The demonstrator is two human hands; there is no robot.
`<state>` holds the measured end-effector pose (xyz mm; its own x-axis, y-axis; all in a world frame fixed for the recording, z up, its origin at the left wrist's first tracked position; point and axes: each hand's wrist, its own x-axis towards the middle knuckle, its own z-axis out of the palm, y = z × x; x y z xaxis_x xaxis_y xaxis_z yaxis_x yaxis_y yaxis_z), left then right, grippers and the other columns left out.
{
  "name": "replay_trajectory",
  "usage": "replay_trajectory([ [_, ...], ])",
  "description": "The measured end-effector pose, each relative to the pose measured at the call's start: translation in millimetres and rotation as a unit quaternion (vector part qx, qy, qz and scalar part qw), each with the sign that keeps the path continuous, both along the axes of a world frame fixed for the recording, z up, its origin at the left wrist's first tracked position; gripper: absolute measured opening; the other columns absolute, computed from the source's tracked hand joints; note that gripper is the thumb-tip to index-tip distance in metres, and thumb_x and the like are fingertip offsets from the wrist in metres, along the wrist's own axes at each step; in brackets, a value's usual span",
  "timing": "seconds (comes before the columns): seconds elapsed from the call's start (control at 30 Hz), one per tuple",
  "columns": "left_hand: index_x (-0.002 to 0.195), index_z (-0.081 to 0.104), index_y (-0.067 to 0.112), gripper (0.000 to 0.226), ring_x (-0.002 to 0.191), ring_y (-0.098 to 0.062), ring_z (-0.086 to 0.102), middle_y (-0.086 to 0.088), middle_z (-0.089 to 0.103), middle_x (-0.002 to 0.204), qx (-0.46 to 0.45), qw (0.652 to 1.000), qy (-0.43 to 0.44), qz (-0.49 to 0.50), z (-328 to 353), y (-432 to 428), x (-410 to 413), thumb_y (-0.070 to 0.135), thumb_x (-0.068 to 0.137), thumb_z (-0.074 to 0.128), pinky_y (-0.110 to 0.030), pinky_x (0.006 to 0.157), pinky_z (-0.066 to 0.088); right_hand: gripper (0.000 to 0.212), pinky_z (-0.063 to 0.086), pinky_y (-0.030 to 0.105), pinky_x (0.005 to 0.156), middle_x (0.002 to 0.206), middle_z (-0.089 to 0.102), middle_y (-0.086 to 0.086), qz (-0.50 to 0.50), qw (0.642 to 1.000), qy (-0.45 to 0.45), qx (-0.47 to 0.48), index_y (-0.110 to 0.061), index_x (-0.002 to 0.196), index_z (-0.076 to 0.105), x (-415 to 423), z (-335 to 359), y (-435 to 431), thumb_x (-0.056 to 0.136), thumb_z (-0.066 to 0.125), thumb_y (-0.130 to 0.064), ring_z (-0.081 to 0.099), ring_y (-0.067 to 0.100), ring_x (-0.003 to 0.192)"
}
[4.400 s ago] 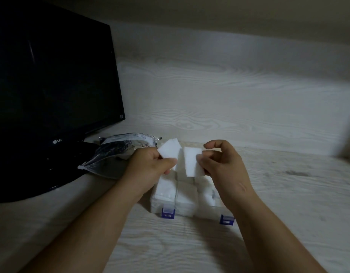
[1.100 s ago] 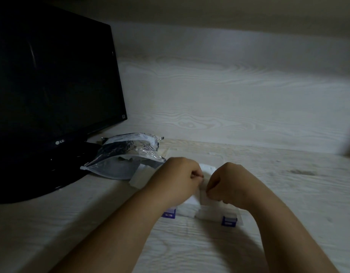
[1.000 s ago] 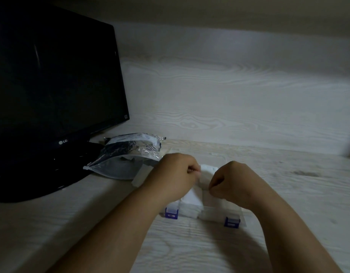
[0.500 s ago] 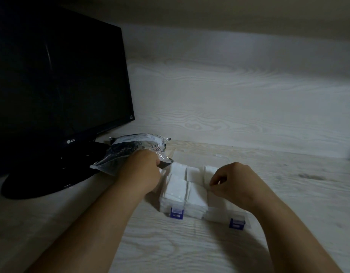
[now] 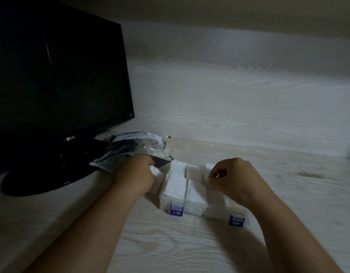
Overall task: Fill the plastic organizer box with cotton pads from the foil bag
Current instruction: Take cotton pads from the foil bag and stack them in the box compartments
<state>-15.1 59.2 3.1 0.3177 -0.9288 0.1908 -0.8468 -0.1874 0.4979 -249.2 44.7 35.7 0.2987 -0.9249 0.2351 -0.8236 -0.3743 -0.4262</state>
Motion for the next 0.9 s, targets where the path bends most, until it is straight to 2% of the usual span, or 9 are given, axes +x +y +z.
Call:
replay_trajectory([
  [0.1,0.078,0.067,0.022,0.007,0.082,-0.023,0.064,0.002,0.069,0.082,-0.046,0.999,0.021,0.007,9,4,-1,0.016,0.075,0.069,-0.027,0.068,0.050,0.016,0.049,0.013,0.060,0.076,0.065,-0.016,0.001,1.000,-0.004,-0.001,-0.032,0.075,0.070,0,0,0,0.084,0.064,-0.020,0.061,0.003,0.069],
  [0.2,0.066,0.063,0.018,0.013,0.065,-0.022,0.058,0.006,0.058,0.061,-0.121,0.990,0.071,0.001,18,7,-2,0.012,0.074,0.072,-0.023,0.054,0.038,0.016,0.045,0.009,0.055,0.075,0.065,-0.016,-0.004,1.000,-0.020,-0.010,-0.031,0.074,0.070,1,-1,-1,0.083,0.064,-0.019,0.061,0.002,0.068],
  [0.27,0.067,0.064,0.019,0.014,0.063,-0.018,0.058,0.006,0.061,0.063,-0.153,0.983,0.102,-0.016,24,9,-5,0.013,0.076,0.074,-0.021,0.055,0.038,0.016,0.045,0.009,0.054,0.074,0.065,-0.015,-0.006,0.999,-0.034,-0.015,-0.030,0.074,0.070,2,-2,-1,0.084,0.063,-0.020,0.061,0.002,0.066],
  [0.4,0.081,0.070,0.025,0.017,0.072,-0.011,0.066,0.007,0.070,0.076,-0.185,0.957,0.211,-0.073,32,9,-16,0.010,0.077,0.077,-0.022,0.063,0.049,0.019,0.041,0.009,0.051,0.070,0.065,-0.014,0.002,0.997,-0.078,-0.023,-0.032,0.070,0.066,5,-3,0,0.088,0.061,-0.026,0.060,0.000,0.062],
  [0.47,0.086,0.071,0.027,0.023,0.076,-0.011,0.069,0.005,0.073,0.082,-0.174,0.938,0.280,-0.111,36,9,-23,0.007,0.077,0.078,-0.027,0.068,0.055,0.014,0.047,0.017,0.058,0.073,0.070,-0.010,0.021,0.986,-0.168,-0.009,-0.030,0.080,0.066,6,-1,2,0.090,0.060,-0.038,0.063,0.003,0.064],
  [0.57,0.094,0.072,0.026,0.024,0.076,-0.012,0.072,0.003,0.075,0.085,-0.147,0.920,0.329,-0.156,42,9,-35,0.010,0.078,0.078,-0.029,0.063,0.055,0.025,0.057,0.030,0.066,0.086,0.073,-0.001,0.075,0.927,-0.359,0.073,-0.021,0.097,0.055,10,5,10,0.087,0.062,-0.043,0.069,0.015,0.072],
  [0.63,0.094,0.071,0.028,0.023,0.074,-0.012,0.071,0.004,0.074,0.083,-0.153,0.922,0.314,-0.166,45,7,-42,0.014,0.077,0.079,-0.032,0.066,0.058,0.026,0.059,0.032,0.070,0.090,0.072,-0.001,0.087,0.917,-0.383,0.064,-0.020,0.098,0.050,10,5,11,0.086,0.067,-0.036,0.070,0.017,0.080],
  [0.77,0.094,0.068,0.034,0.022,0.073,-0.005,0.064,0.012,0.068,0.082,-0.199,0.955,0.171,-0.136,43,1,-47,0.021,0.078,0.077,-0.028,0.069,0.056,0.022,0.058,0.039,0.080,0.090,0.073,-0.005,0.067,0.920,-0.384,0.043,-0.020,0.096,0.051,12,1,5,0.087,0.070,-0.025,0.070,0.013,0.083],
  [0.9,0.091,0.068,0.033,0.021,0.077,-0.006,0.064,0.013,0.068,0.084,-0.228,0.946,0.201,-0.114,35,-3,-46,0.017,0.079,0.075,-0.033,0.072,0.057,0.009,0.056,0.027,0.070,0.079,0.071,-0.005,0.038,0.949,-0.312,0.017,-0.020,0.083,0.064,10,-1,3,0.084,0.072,-0.017,0.065,0.005,0.070],
])
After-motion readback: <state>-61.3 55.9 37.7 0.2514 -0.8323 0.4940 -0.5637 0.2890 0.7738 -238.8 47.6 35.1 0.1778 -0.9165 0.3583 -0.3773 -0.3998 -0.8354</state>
